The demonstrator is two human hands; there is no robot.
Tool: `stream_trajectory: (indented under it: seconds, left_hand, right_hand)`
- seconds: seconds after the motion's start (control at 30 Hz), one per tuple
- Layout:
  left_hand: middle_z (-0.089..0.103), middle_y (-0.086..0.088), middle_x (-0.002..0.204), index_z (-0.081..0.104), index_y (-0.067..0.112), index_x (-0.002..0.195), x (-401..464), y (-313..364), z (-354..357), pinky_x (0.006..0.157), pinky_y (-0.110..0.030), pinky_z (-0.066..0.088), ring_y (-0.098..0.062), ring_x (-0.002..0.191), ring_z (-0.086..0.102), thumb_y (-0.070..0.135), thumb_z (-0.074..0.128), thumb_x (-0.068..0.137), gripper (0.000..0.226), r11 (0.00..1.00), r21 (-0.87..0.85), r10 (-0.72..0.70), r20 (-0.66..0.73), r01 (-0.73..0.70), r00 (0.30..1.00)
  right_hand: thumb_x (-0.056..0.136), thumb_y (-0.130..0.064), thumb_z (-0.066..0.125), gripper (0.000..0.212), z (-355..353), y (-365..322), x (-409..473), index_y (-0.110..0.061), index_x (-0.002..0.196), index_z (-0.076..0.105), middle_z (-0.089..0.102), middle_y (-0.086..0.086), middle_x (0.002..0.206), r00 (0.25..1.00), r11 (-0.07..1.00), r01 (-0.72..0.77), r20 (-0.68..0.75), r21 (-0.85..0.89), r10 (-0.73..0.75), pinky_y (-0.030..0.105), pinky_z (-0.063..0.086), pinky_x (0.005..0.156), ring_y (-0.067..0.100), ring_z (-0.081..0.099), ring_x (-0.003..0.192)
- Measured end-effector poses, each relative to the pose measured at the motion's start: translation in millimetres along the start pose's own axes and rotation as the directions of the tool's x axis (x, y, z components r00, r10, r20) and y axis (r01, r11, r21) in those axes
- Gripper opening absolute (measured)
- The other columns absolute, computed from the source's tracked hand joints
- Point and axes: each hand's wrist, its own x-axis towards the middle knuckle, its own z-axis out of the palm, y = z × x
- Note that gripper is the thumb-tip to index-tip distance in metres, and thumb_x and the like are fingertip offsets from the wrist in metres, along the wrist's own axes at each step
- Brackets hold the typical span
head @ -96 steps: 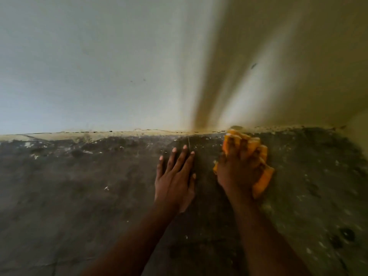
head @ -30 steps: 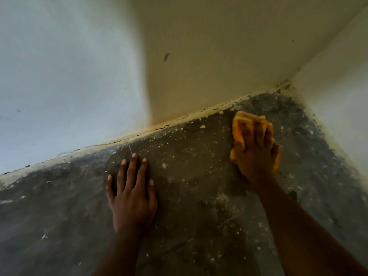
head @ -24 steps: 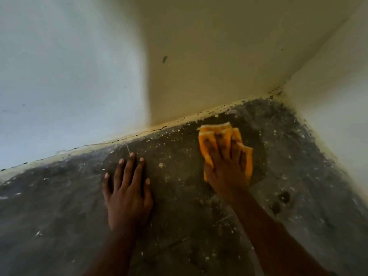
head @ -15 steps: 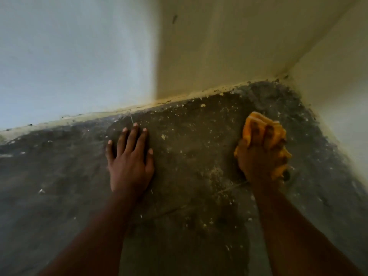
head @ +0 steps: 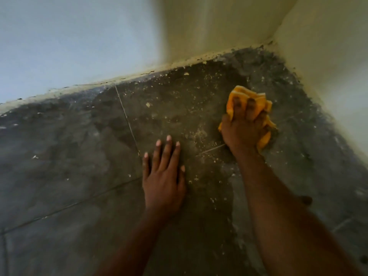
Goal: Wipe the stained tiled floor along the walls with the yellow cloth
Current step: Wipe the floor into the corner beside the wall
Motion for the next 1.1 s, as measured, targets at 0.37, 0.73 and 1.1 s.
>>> stream_trajectory:
  seconds: [0.37,0.73,1.1]
  left_hand:
    - [0.000,0.009,0.178,0.012,0.037,0.168,-33,21,13,0.132,-0.052,0.006,-0.015,0.164,-0.004,0.046,0.029,0.107,0.063,0.997,0.032,-0.075,-0.070,0.077,0.995]
    - [0.003,0.010,0.177,0.013,0.038,0.167,-34,22,9,0.132,-0.053,0.008,-0.014,0.164,-0.002,0.046,0.026,0.109,0.061,0.996,0.013,-0.092,-0.079,0.093,0.993]
    - [-0.001,0.013,0.177,0.011,0.039,0.167,-31,20,10,0.132,-0.051,0.003,-0.012,0.164,-0.005,0.047,0.023,0.107,0.062,0.996,0.026,-0.088,-0.082,0.090,0.993]
  right_hand:
    - [0.095,-0.061,0.021,0.069,-21,90,-39,-0.050,0.162,0.012,0.003,0.001,0.176,0.994,0.987,0.099,-0.031,-0.123,-0.104,0.073,0.011,0.121,0.044,0.007,0.158]
    - [0.090,-0.072,0.021,0.071,-30,158,-111,-0.063,0.156,-0.003,-0.013,-0.018,0.173,0.907,0.879,0.417,0.168,-0.231,-0.386,0.070,0.015,0.121,0.030,0.001,0.161]
    - [0.098,-0.065,0.027,0.063,-17,173,-184,-0.057,0.159,0.012,0.002,-0.010,0.175,0.884,0.861,0.467,0.077,-0.203,-0.461,0.065,0.017,0.120,0.033,0.007,0.161]
